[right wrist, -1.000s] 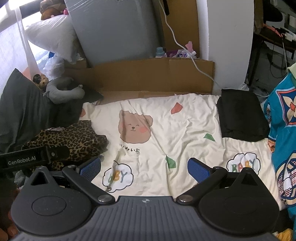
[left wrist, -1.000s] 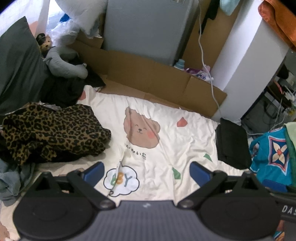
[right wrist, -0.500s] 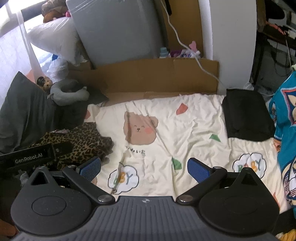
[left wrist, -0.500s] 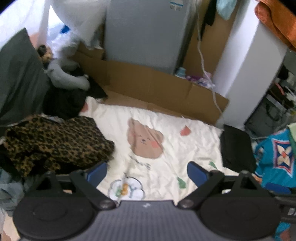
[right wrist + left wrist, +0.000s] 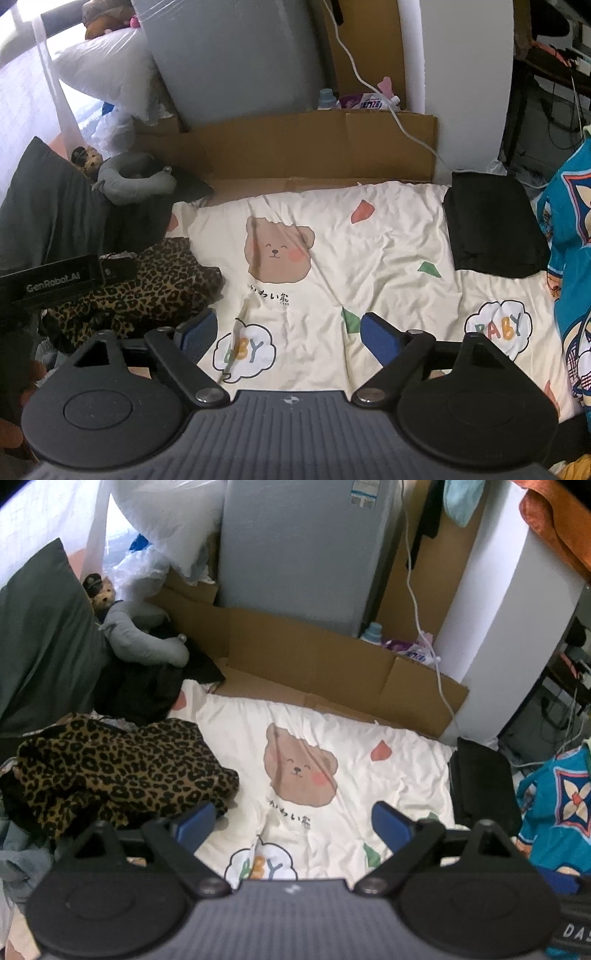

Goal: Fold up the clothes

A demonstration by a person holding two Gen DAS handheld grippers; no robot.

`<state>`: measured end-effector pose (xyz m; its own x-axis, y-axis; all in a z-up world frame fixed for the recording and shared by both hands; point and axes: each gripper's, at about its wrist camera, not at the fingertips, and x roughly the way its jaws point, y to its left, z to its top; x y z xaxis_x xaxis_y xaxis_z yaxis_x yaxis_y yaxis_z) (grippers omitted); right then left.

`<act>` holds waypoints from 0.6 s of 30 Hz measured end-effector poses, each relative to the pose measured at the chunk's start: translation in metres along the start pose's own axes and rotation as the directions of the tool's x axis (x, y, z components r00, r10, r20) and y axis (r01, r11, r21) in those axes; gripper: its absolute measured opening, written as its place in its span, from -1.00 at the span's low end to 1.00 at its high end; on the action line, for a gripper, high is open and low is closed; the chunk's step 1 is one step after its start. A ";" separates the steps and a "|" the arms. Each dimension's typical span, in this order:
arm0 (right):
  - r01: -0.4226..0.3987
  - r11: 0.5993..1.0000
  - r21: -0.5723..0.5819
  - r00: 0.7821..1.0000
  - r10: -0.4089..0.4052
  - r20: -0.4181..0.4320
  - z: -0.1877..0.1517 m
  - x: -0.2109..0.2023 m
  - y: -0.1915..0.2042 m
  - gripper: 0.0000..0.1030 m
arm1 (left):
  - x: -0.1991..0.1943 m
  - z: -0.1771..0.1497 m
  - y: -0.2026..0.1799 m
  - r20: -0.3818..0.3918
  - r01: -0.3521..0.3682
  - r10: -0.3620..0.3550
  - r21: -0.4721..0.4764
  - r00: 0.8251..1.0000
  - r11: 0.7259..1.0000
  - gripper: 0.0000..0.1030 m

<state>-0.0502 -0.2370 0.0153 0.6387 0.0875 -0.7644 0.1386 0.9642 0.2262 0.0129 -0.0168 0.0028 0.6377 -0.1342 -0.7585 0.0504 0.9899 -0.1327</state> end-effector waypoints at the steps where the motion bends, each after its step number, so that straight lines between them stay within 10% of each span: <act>1: 0.001 1.000 -0.003 1.000 -0.001 0.003 0.000 -0.001 0.000 0.71 | 0.000 0.000 0.000 0.000 -0.004 0.004 0.003 1.000 1.000 0.81; 18: -0.014 0.999 -0.034 0.999 0.015 0.034 0.014 0.020 -0.013 0.71 | 0.006 0.030 0.015 0.021 0.003 -0.003 -0.019 1.000 1.000 0.86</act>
<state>-0.0290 -0.2512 0.0058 0.6664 0.0935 -0.7397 0.1036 0.9709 0.2161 0.0408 -0.0017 0.0155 0.6539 -0.1357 -0.7443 0.0378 0.9884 -0.1470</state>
